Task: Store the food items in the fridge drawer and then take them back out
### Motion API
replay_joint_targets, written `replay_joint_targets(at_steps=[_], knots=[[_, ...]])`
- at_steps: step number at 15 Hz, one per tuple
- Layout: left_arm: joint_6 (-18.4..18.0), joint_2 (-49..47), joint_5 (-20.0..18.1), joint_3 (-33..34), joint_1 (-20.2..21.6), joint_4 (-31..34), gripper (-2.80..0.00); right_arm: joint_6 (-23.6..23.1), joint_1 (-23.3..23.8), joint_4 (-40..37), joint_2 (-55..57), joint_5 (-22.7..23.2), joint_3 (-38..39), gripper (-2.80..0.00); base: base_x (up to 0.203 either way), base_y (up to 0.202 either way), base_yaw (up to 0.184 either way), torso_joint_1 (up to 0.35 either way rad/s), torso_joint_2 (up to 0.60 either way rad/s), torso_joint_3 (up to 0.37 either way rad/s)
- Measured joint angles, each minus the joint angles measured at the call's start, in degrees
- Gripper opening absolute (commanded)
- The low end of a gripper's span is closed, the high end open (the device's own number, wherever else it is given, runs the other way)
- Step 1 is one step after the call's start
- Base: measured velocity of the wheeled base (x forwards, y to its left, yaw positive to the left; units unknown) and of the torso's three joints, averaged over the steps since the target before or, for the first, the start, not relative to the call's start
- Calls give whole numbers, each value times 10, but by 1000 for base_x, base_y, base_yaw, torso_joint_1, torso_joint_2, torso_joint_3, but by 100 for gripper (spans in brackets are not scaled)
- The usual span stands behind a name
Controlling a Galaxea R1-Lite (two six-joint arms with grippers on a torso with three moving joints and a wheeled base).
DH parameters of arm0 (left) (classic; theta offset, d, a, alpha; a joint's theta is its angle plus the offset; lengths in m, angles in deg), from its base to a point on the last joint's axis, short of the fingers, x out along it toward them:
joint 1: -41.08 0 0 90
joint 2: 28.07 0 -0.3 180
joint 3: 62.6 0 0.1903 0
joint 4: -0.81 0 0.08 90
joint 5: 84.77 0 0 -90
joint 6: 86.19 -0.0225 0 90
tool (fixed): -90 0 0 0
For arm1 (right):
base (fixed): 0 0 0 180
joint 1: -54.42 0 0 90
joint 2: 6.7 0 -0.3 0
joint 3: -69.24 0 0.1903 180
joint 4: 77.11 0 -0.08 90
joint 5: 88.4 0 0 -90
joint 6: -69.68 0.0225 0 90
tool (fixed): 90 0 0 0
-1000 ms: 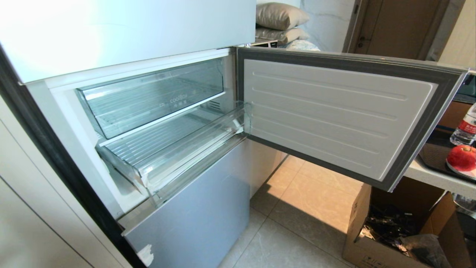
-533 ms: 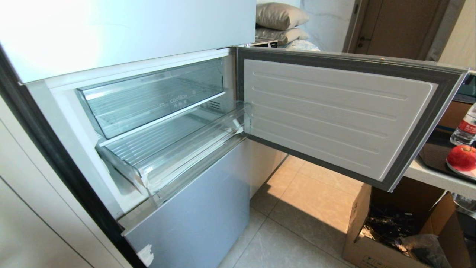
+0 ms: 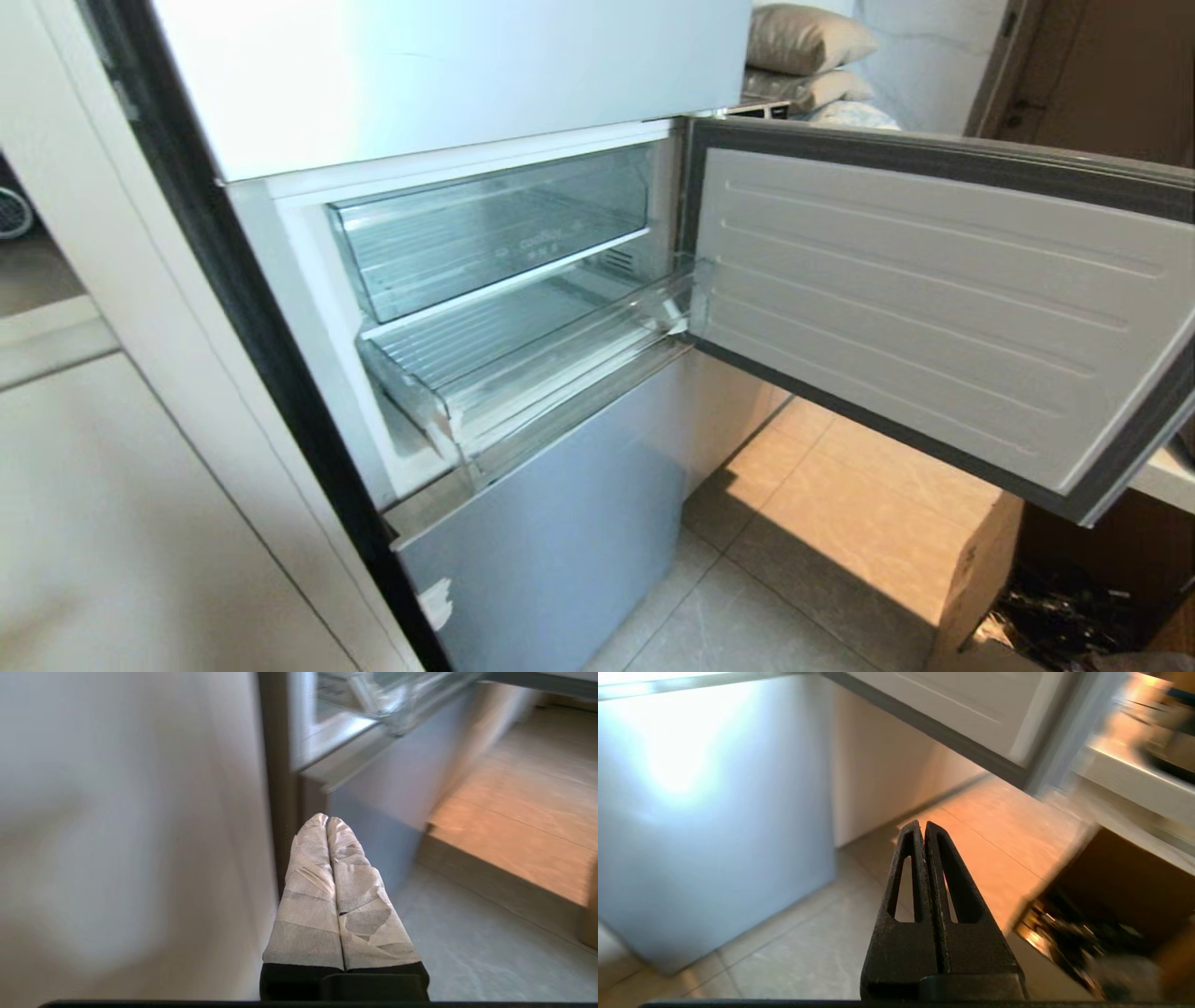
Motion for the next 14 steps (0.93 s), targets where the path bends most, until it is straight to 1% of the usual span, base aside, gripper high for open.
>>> replay_joint_targets(at_steps=[3, 6, 8, 11, 14], knots=[[0, 0, 0, 0, 0, 0, -280, 8, 0, 1, 0, 2, 0, -280, 1, -6, 118, 3, 4, -2], [0, 0, 0, 0, 0, 0, -280, -9, 0, 9, 6, 11, 1, -280, 0, 0, 0, 0, 0, 0], [0, 0, 0, 0, 0, 0, -280, -14, -2, 54, 50, 30, -4, -280, 0, 0, 0, 0, 0, 0], [0, 0, 0, 0, 0, 0, -280, -1, -9, 154, 209, 91, -35, -280, 0, 0, 0, 0, 0, 0], [0, 0, 0, 0, 0, 0, -280, 52, -15, 248, 425, 163, -110, -280, 0, 0, 0, 0, 0, 0]])
